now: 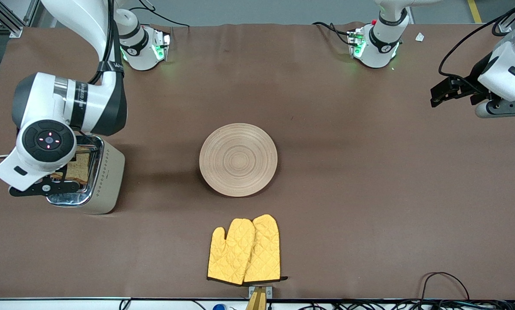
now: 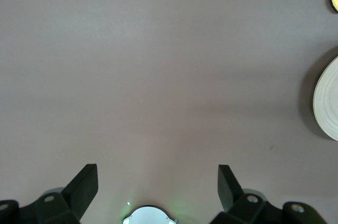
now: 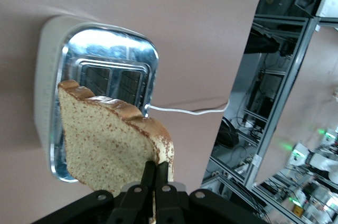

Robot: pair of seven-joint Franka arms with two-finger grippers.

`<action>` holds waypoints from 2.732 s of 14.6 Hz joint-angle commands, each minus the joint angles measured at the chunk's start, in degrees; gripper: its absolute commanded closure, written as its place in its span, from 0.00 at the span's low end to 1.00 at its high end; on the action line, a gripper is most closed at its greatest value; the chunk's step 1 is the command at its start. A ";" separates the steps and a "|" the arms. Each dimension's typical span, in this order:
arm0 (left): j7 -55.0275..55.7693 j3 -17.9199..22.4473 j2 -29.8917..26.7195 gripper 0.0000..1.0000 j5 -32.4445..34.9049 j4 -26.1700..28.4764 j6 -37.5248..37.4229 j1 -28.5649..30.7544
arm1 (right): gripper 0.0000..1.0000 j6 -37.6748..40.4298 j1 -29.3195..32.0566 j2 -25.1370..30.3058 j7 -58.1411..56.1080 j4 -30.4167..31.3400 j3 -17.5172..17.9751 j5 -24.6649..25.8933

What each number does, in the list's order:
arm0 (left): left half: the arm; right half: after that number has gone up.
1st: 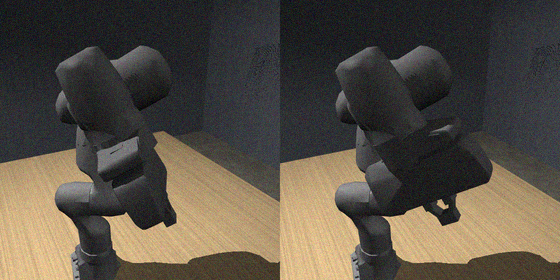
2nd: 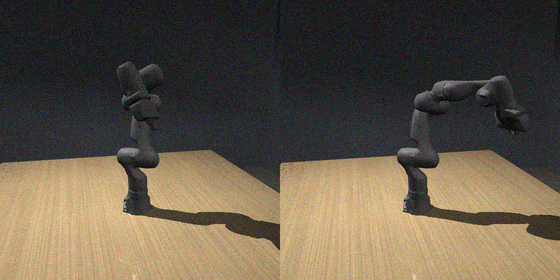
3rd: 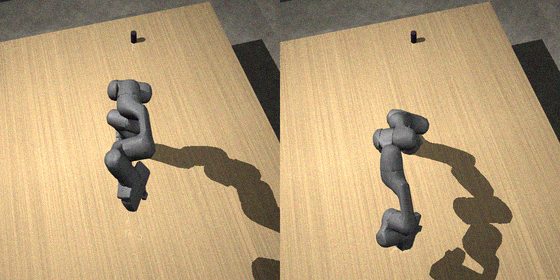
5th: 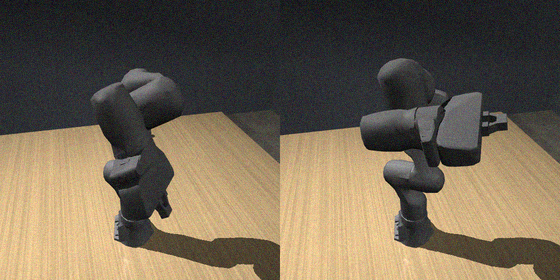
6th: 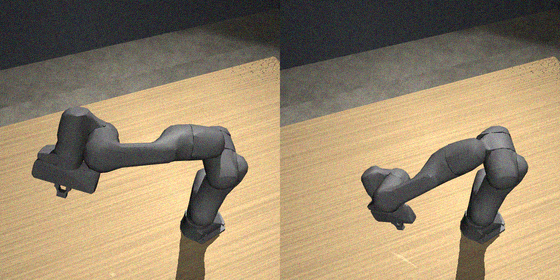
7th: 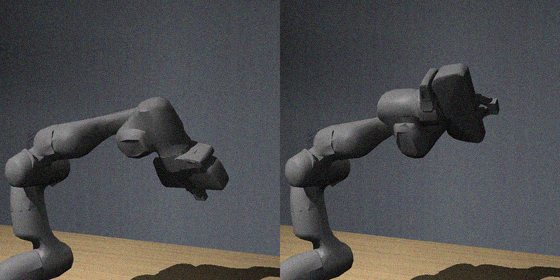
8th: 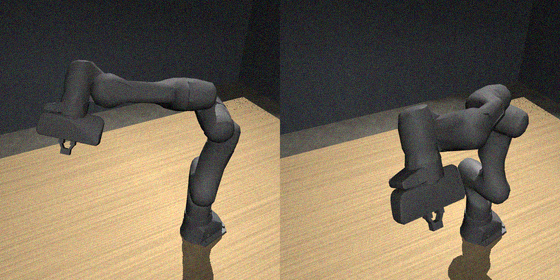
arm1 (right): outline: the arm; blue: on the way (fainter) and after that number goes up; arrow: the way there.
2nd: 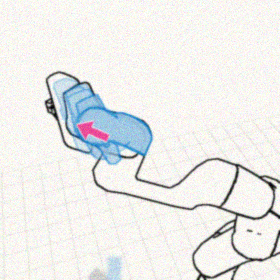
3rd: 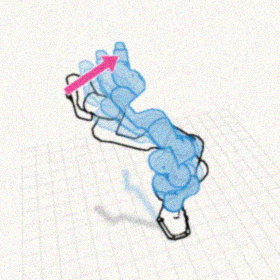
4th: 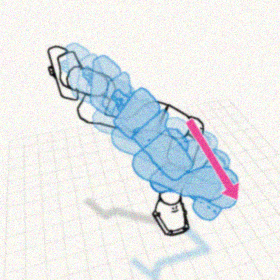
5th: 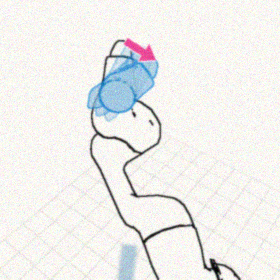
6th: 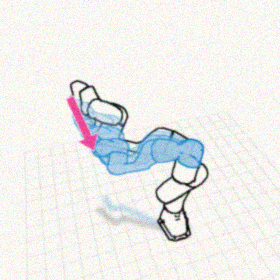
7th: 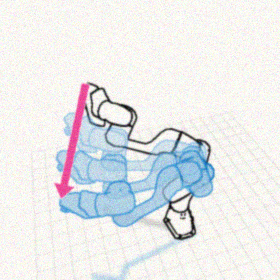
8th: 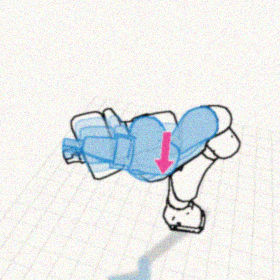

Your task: Move plate and put bread in toaster

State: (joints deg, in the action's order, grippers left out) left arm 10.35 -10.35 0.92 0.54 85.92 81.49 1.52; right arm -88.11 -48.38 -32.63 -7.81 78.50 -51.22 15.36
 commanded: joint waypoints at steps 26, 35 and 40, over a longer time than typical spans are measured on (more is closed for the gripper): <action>0.73 0.06 0.14 0.00 -0.98 -0.05 0.16 0.06 | 0.00 -5.06 9.00 11.87 10.81 6.93 5.25 -15.88; 0.73 0.06 -0.04 0.00 -0.98 -0.05 -0.11 -0.03 | 0.00 -0.49 16.10 24.01 -0.98 6.49 8.13 -23.01; 0.64 -0.03 -0.04 0.00 -0.98 -0.05 -0.11 -0.21 | 0.00 0.65 36.13 27.97 -0.10 6.14 30.61 -21.78</action>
State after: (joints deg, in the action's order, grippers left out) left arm 10.35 -10.36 1.31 0.20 86.03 81.49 1.51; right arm -87.93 -19.12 -6.43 -8.35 83.59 -28.56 -6.49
